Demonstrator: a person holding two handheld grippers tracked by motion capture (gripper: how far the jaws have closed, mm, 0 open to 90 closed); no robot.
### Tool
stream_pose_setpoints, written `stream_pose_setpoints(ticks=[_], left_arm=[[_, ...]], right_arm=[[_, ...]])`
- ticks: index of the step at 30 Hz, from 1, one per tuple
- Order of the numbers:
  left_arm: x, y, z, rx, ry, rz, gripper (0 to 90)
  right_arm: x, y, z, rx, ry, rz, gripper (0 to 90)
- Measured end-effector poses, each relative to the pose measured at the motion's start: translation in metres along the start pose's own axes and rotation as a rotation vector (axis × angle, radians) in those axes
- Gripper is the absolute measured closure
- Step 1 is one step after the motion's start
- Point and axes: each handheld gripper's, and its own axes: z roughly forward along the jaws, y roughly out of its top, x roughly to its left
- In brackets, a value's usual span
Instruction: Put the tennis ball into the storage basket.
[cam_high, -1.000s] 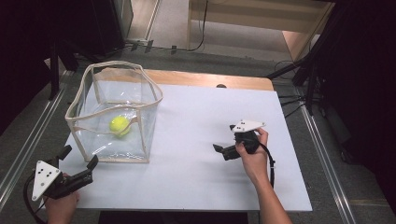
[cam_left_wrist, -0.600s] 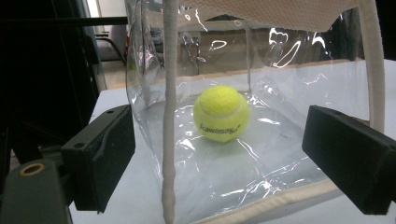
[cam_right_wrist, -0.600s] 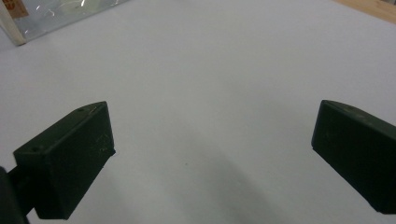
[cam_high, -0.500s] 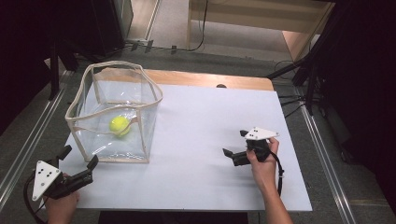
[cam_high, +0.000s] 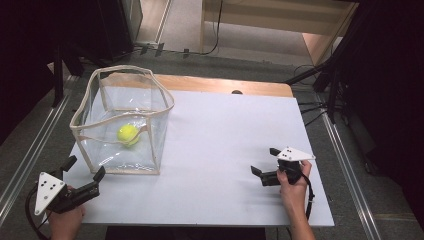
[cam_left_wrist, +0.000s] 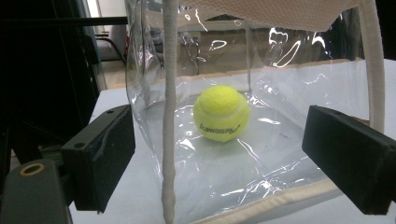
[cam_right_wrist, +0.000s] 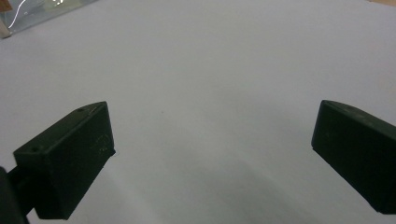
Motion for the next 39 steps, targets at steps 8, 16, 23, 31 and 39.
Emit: stream_pose_setpoints(ticks=[8, 16, 23, 31, 39], left_arm=[[0.000, 0.000, 0.000, 0.001, 0.001, 0.003, 9.8], [0.000, 0.000, 0.000, 0.001, 0.001, 0.003, 9.8], [0.000, 0.000, 0.000, 0.001, 0.001, 0.003, 9.8], [0.000, 0.000, 0.000, 0.000, 0.002, -0.002, 9.8], [0.000, 0.000, 0.000, -0.002, -0.002, -0.004, 9.8]], right_arm=[[-0.004, -0.015, -0.013, -0.025, -0.022, 0.023, 0.0], [-0.009, -0.028, -0.029, -0.045, -0.045, 0.056, 0.0], [-0.014, -0.036, -0.044, -0.070, -0.069, 0.077, 0.0], [-0.018, -0.044, -0.055, -0.111, -0.084, 0.116, 0.0], [-0.021, -0.053, -0.064, -0.141, -0.092, 0.159, 0.0]])
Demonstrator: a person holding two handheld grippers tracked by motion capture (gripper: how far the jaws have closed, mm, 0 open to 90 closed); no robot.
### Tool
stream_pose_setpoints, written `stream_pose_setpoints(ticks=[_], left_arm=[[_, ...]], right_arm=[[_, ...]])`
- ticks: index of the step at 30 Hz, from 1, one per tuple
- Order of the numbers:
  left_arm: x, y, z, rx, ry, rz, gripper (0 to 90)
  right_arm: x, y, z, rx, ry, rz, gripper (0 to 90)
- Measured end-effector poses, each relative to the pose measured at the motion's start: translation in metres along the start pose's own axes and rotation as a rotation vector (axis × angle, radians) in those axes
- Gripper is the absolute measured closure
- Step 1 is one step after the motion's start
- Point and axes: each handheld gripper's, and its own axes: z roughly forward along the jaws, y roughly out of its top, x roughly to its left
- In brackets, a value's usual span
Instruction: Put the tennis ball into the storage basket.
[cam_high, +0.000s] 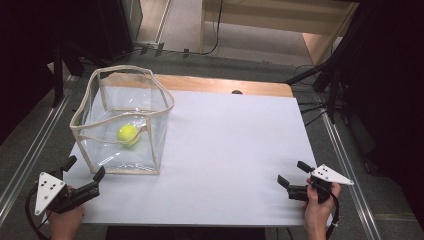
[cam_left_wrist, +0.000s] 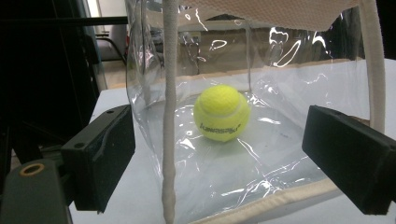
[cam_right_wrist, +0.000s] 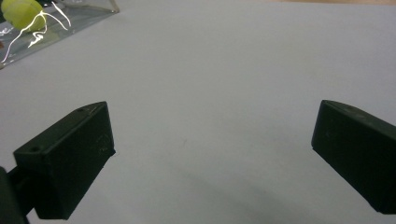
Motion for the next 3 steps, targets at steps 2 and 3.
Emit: stream_pose_setpoints(ticks=[2, 3], left_arm=[[0.0001, 0.0001, 0.0002, 0.001, 0.000, -0.002, 9.8], [0.0000, 0.0001, 0.0002, 0.000, 0.001, -0.001, 9.8]], right_arm=[[0.0001, 0.0001, -0.0001, -0.001, 0.000, -0.002, 0.0], [0.0000, 0.0003, 0.0003, -0.003, 0.001, -0.008, 0.0]])
